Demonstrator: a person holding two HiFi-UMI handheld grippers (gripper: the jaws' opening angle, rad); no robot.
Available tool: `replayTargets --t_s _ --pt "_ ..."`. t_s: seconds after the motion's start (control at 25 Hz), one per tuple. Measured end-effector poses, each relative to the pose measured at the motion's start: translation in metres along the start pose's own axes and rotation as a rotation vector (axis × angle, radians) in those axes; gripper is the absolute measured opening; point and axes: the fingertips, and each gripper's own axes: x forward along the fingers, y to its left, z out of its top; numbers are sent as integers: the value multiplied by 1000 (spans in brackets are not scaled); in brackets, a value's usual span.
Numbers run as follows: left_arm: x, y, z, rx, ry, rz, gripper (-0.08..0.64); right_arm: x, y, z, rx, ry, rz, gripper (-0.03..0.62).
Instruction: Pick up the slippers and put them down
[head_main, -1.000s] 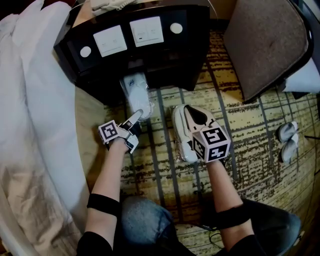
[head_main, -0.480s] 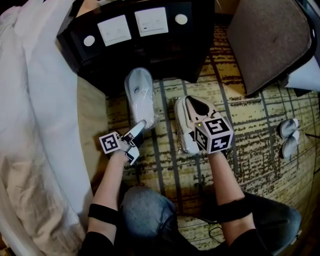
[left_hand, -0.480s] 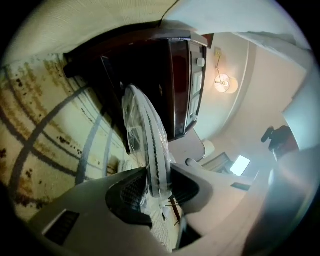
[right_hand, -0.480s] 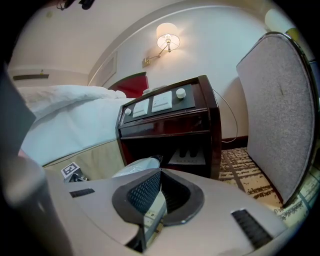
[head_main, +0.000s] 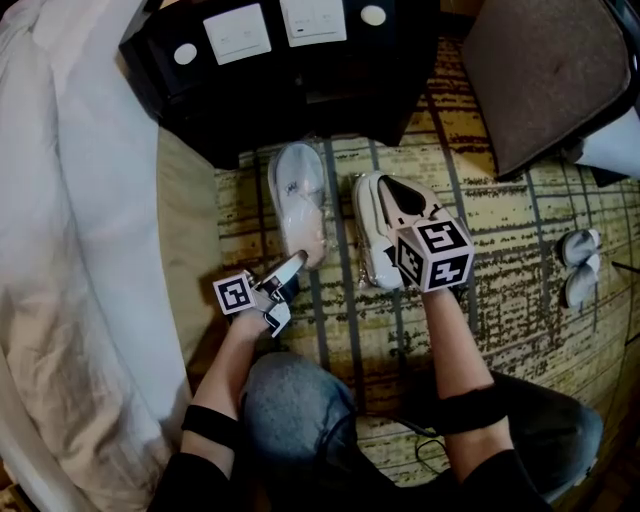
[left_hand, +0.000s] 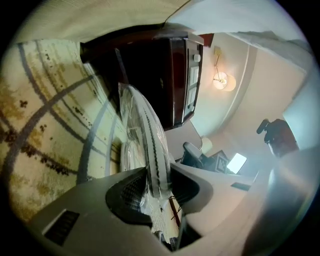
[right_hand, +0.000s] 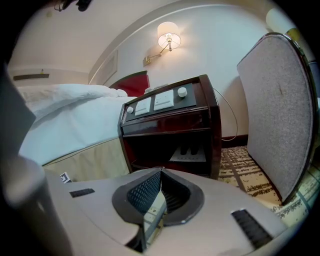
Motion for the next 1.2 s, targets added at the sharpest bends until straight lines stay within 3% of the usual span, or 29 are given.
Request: replayTargets --t_s 0.6,0.92,1.04,1.2 --pt "-14 49 -38 -54 42 60 100 0 -1 -17 -12 30 6 3" --pt "-16 78 -52 -127 61 120 108 0 -8 -26 -10 42 2 3" --pt "-21 96 -60 -145 96 216 141 1 -11 -29 -2 45 3 3" --pt "-23 106 -73 -185 146 278 280 0 -15 -32 9 46 3 3"
